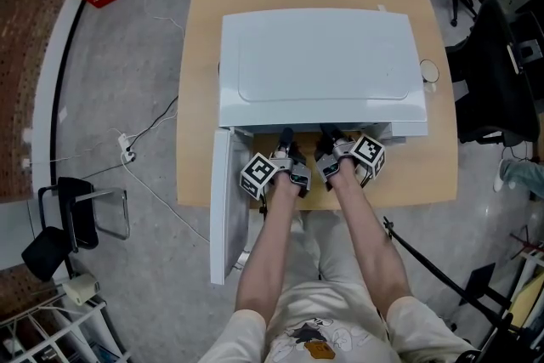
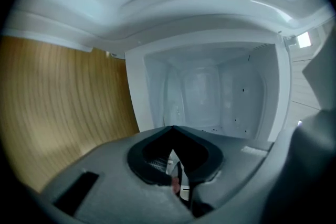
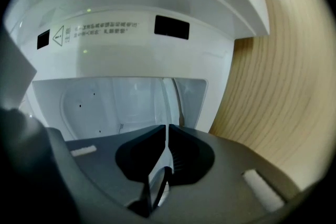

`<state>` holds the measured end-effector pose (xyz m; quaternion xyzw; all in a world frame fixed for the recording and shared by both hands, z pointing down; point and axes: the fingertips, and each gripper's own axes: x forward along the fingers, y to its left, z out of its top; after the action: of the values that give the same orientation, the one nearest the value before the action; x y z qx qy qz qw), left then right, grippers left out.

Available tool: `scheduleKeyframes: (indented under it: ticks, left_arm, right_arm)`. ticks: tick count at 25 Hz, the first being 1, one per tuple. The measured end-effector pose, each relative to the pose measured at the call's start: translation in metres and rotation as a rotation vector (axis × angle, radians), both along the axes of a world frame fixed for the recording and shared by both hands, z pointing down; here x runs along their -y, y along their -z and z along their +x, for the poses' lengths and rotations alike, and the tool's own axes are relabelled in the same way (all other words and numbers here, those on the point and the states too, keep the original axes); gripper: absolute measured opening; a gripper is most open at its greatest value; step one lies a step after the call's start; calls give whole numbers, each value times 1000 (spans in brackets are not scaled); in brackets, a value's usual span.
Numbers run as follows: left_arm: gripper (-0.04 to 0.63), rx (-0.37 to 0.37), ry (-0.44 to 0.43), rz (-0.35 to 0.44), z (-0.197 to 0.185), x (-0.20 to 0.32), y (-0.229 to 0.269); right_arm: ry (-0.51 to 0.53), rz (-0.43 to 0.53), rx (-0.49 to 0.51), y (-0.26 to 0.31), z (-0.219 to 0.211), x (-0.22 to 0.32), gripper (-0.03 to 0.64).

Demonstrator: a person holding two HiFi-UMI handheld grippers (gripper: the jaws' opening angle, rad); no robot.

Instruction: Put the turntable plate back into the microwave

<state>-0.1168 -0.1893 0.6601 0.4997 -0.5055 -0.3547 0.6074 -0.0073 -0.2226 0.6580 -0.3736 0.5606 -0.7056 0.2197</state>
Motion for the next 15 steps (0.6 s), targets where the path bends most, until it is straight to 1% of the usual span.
scheduleKeyframes:
  ticks: [1, 4, 7, 12, 15]
  left_arm:
    - [0, -3, 0, -4, 0, 0, -2]
    - [0, -9, 5, -7, -1, 1, -4]
    - [0, -14, 12, -8, -2, 1, -4]
    - [0, -14, 12, -10, -1, 0, -1]
    - [0, -11, 6, -15, 0, -4, 1]
  right_arm:
    - [-15, -6, -10, 2, 3, 0, 12]
    - [-22, 12, -24, 15, 7, -3, 12]
    - [-4, 23, -6, 19, 6, -6, 14]
    - [-14, 2, 9, 13, 12, -16, 15]
    - [-11, 7, 17, 13, 13, -21, 18]
